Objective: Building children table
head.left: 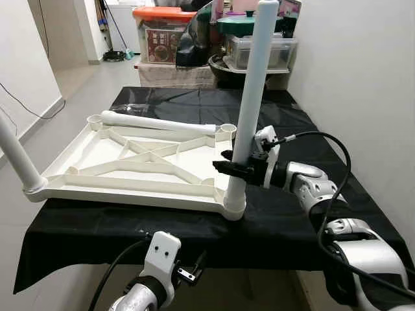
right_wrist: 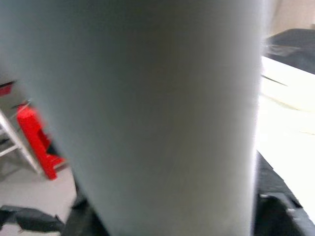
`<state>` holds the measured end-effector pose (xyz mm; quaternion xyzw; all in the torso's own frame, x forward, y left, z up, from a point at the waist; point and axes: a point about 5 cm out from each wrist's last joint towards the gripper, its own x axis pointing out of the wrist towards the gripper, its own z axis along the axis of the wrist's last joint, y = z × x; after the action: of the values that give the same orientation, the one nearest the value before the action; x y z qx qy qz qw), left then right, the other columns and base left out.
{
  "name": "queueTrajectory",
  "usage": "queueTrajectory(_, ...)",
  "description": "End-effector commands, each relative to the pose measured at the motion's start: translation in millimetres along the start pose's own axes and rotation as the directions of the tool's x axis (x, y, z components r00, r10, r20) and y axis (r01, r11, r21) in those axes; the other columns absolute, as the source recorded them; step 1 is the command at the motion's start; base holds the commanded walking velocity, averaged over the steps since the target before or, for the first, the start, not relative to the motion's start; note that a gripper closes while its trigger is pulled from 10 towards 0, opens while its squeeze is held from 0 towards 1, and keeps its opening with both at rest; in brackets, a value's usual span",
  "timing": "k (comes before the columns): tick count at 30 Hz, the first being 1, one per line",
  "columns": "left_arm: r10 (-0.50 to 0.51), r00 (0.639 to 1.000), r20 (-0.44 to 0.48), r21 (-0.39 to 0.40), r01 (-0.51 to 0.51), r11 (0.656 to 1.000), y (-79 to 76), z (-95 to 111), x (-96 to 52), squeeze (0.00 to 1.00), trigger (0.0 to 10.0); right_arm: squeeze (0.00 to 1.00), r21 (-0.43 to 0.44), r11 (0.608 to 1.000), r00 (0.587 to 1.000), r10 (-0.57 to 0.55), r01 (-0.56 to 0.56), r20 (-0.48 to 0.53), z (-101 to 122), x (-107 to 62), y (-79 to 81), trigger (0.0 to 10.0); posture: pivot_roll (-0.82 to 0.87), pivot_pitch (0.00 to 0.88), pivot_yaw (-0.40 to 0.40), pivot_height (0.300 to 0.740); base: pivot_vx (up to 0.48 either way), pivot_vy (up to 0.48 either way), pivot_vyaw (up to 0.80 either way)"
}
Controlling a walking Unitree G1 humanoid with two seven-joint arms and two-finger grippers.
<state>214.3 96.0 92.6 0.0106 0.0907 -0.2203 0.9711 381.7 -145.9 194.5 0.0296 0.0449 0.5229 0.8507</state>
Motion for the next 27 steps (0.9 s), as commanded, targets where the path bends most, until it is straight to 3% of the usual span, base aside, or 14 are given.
queueTrajectory(1,-0.005,1.000,0.004,0.004,0.005,1.000,-1.8,0,-0.8,0.00,10.0,0.00,0.000,0.999,0.999,0.044,-0.044,-0.004,0,8.7,4.6,0.0,0.12,0.000,-0.070,0.740,0.000,0.000,0.00)
queueTrajectory(7,-0.008,1.000,0.004,0.007,0.008,1.000,-1.8,-1,0.3,0.00,10.0,0.00,-0.031,0.991,0.992,-0.129,0.129,0.001,-6,8.7,-2.4,0.0,0.11,0.000,-0.069,0.740,0.000,0.000,0.00)
queueTrajectory(9,-0.009,1.000,0.005,0.008,0.009,1.000,-1.7,-1,0.9,0.00,10.0,0.00,-0.042,0.954,0.954,-0.298,0.298,0.010,-10,4.0,-10.8,0.0,0.10,0.000,-0.066,0.740,0.000,0.000,0.00)
queueTrajectory(10,-0.011,1.000,0.005,0.008,0.010,1.000,-1.4,-1,2.0,0.00,10.0,0.00,-0.027,0.865,0.866,-0.499,0.500,0.032,-15,-6.6,-21.3,0.0,0.09,0.000,-0.054,0.740,0.000,0.000,0.00)
queueTrajectory(12,-0.011,1.000,0.005,0.008,0.010,1.000,-1.4,-1,2.0,0.00,10.0,0.00,-0.027,0.865,0.866,-0.499,0.500,0.032,-15,-6.6,-21.3,0.0,0.09,0.000,-0.054,0.740,0.000,0.000,0.00)
queueTrajectory(14,-0.016,1.000,0.004,0.008,0.016,1.000,-0.2,-2,5.5,0.00,10.0,0.00,0.049,0.575,0.573,-0.818,0.817,0.048,-26,-33.7,-37.1,0.0,0.07,0.000,-0.038,0.740,0.000,0.000,0.00)
queueTrajectory(15,-0.016,1.000,0.004,0.008,0.016,1.000,-0.2,-2,5.5,0.00,10.0,0.00,0.049,0.575,0.573,-0.818,0.817,0.048,-26,-33.7,-37.1,0.0,0.07,0.000,-0.038,0.740,0.000,0.000,0.00)
queueTrajectory(16,-0.017,1.000,0.004,0.009,0.017,1.000,1.0,-2,7.8,0.00,10.0,0.00,0.077,0.400,0.398,-0.917,0.913,0.038,-31,-47.0,-40.9,0.0,0.06,0.000,-0.035,0.740,0.000,0.000,0.00)
queueTrajectory(17,-0.017,1.000,0.004,0.009,0.017,1.000,1.0,-2,7.8,0.00,10.0,0.00,0.077,0.400,0.398,-0.917,0.913,0.038,-31,-47.0,-40.9,0.0,0.06,0.000,-0.035,0.740,0.000,0.000,0.00)
queueTrajectory(19,-0.018,1.000,0.003,0.009,0.018,1.000,1.8,-3,9.5,0.00,10.0,0.00,0.090,0.291,0.289,-0.957,0.953,0.030,-34,-54.9,-42.2,0.0,0.06,0.000,-0.034,0.740,0.000,0.000,0.00)
queueTrajectory(20,-0.018,1.000,0.001,0.009,0.018,1.000,2.9,-3,11.7,0.00,10.0,0.00,0.121,0.171,0.169,-0.985,0.978,0.026,-36,-59.4,-40.1,0.0,0.05,0.000,-0.031,0.740,0.000,0.000,0.00)
queueTrajectory(21,-0.018,1.000,0.001,0.009,0.018,1.000,2.9,-3,11.7,0.00,10.0,0.00,0.121,0.171,0.169,-0.985,0.978,0.026,-36,-59.4,-40.1,0.0,0.05,0.000,-0.031,0.740,0.000,0.000,0.00)
queueTrajectory(22,-0.016,1.000,-0.001,0.008,0.016,1.000,4.2,-4,14.1,0.00,10.0,0.00,0.164,0.071,0.068,-0.997,0.984,0.022,-38,-59.2,-36.1,0.0,0.05,0.000,-0.030,0.740,0.000,0.000,0.00)
queueTrajectory(27,-0.013,1.000,-0.012,0.011,0.013,1.000,7.6,-7,20.3,0.00,10.0,0.00,0.269,-0.068,-0.071,-0.997,0.961,0.002,-36,-43.1,-23.9,0.0,0.05,0.000,-0.028,0.740,0.000,0.000,0.00)
